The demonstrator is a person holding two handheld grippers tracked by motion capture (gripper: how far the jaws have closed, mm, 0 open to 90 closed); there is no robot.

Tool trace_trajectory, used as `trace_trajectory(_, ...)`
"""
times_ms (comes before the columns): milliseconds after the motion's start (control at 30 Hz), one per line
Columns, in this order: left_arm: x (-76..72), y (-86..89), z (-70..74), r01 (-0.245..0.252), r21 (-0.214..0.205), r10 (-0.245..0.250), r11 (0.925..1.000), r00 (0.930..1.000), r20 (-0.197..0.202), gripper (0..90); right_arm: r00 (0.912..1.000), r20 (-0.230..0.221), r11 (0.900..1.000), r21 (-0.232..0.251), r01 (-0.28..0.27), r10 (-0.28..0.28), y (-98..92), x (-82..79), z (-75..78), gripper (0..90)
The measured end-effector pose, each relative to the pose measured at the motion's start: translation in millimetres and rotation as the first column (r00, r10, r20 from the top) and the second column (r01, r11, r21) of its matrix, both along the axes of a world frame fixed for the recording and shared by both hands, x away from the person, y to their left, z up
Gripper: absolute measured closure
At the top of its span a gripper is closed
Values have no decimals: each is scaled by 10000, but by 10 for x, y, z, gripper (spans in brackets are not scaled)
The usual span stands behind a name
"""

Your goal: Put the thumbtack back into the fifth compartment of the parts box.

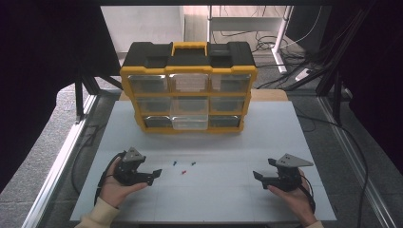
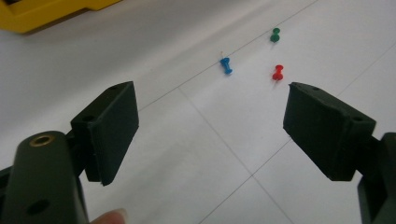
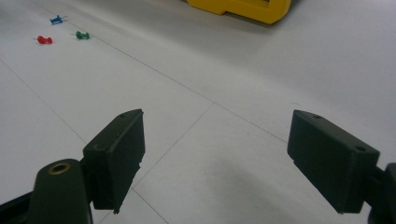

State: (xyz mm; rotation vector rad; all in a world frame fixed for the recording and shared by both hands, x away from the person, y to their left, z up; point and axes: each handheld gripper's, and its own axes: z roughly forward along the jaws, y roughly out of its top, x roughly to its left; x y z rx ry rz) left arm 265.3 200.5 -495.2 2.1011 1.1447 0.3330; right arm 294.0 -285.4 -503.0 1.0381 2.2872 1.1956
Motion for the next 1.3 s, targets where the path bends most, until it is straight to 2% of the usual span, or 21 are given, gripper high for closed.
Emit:
trace_trajectory(233, 85, -80, 12, 107, 70, -105, 9999, 9995, -288, 192, 9999, 60, 9998, -88, -156, 156, 24, -3, -4, 192)
trace_trajectory(533, 205, -160, 21, 304, 421, -278, 9987, 9978, -595, 199, 9999, 105, 9997, -227, -94, 97, 30, 29, -14, 192)
trace_trajectory(867, 358, -335, -20, 581, 840, -476, 9948, 9913, -1227, 206, 10000, 39, 9995, -320, -55, 56, 30, 21, -22, 190)
trace_trajectory(1300, 513, -505, -42, 726, 1118, -559, 9911, 9877, -1458, 222, 10000, -9, 9993, -367, 35, -36, 19, 29, -31, 190)
